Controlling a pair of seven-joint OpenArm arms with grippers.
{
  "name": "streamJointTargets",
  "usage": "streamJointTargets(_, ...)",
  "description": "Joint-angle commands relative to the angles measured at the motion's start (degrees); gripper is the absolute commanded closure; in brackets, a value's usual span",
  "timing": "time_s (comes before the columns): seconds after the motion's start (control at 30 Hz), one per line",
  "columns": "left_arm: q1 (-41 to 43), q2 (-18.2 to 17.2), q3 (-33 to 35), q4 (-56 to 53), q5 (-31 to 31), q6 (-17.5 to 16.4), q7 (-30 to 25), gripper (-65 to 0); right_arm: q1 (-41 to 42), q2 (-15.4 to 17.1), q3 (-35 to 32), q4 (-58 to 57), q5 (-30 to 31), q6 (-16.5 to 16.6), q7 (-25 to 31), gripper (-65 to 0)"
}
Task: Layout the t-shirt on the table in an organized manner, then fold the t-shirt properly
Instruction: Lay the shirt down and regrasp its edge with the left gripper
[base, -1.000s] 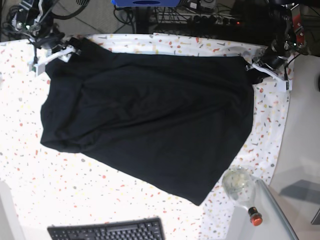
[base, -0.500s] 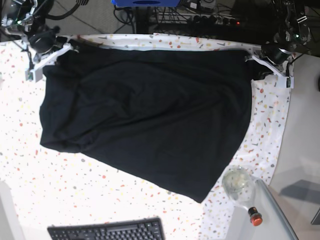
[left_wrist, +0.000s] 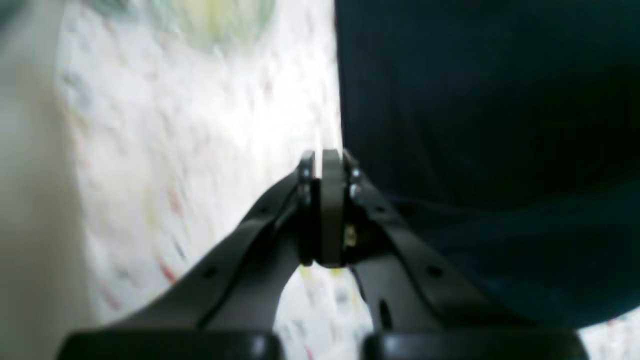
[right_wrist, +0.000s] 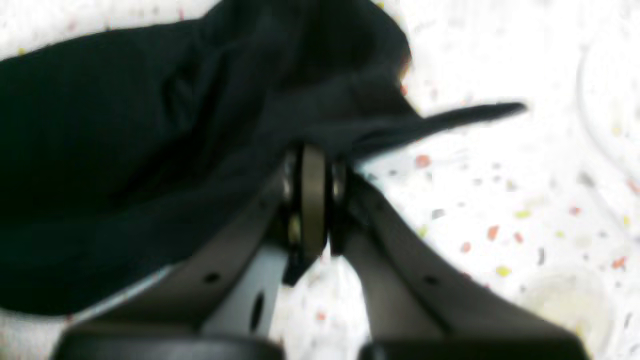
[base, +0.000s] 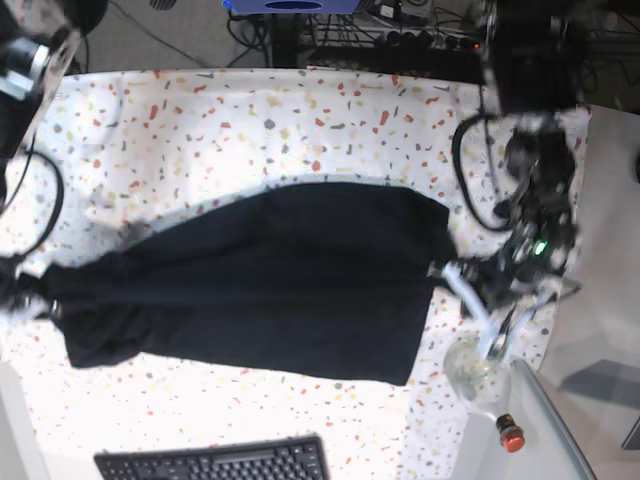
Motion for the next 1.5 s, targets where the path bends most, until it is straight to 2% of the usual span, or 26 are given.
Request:
streamJointTargets(0.0,-5.3,1.4,1.1,-1.0,1.8,0.2,-1.4,0.0,5.8,3.3,-1.3,-1.3,0.3,-0.4,3.3,0.0)
streamJointTargets(0.1,-16.7,5.4,1.8,-7.8,7.6,0.2,-1.4,0.0,15.6,7.8,-7.7,-5.7,0.4,-0.4,6.5,0.0)
streamJointTargets(0.23,-29.1,8.5,1.8,-11.2,8.9,0.2,-1.1,0.0,25.6,12.8,-12.0,-4.3,0.7,-0.4,7.1,0.0)
streamJointTargets(0.3,-31.3,9.2,1.7,-9.9,8.9,0.2,0.3,0.0,26.5,14.1,-12.0,-0.7,0.8,-0.4,6.6,0.0)
streamJointTargets(0.37,-31.4,9.2,0.8,-4.6,8.9,0.1,3.0,0.0,25.6,15.3,-11.9,6.4,0.8,-0.4,3.7,0.0)
streamJointTargets(0.43,-28.5,9.3,-1.2,3.2,8.9,-0.2,5.4,0.0,20.7,15.6,-8.4,13.9,0.8,-0.4,-0.2,0.0)
streamJointTargets(0.53,-21.1,9.0,-1.5,12.7,8.9,-0.3,7.6,0.0,12.0,13.2,-1.0,24.0,0.6,-0.4,-4.4,0.0)
streamJointTargets(0.63,-8.5,6.7,0.1,22.0,9.0,-1.4,7.9,0.0,0.3,9.1,6.4,33.7,0.5,-0.4,-7.9,0.0)
streamJointTargets(0.7,0.6,5.7,0.5,24.8,9.0,-1.4,7.5,0.0,-7.8,5.4,10.7,37.1,0.6,-0.4,-8.5,0.0)
streamJointTargets(0.77,8.3,5.4,0.3,25.2,9.0,-1.4,4.7,0.0,-14.9,1.0,13.9,37.1,0.5,-0.4,-8.2,0.0)
streamJointTargets(0.87,18.8,5.4,0.2,23.1,9.2,-0.9,-2.4,0.0,-24.0,-5.9,15.8,33.7,0.3,-0.4,-2.8,0.0)
streamJointTargets(0.97,26.1,5.4,0.3,18.0,9.1,0.2,-9.0,0.0,-31.1,-10.2,15.8,28.1,0.3,-0.4,5.8,0.0)
streamJointTargets(1.03,28.8,5.4,0.1,13.6,8.9,1.2,-12.3,0.0,-34.2,-12.4,15.8,24.2,0.3,-0.4,9.1,0.0)
streamJointTargets(1.17,31.4,4.7,-0.3,7.7,9.0,3.2,-17.1,0.0,-37.2,-13.9,15.8,19.6,0.3,-0.4,10.4,0.0)
streamJointTargets(1.37,31.8,4.5,-3.3,6.1,8.9,3.5,-17.3,0.0,-39.3,-14.2,15.8,19.2,0.3,-0.9,10.0,0.0)
streamJointTargets(1.47,31.8,4.5,-4.4,6.1,8.9,3.5,-17.3,0.0,-40.5,-15.0,15.7,19.3,0.3,-0.8,8.1,0.0)
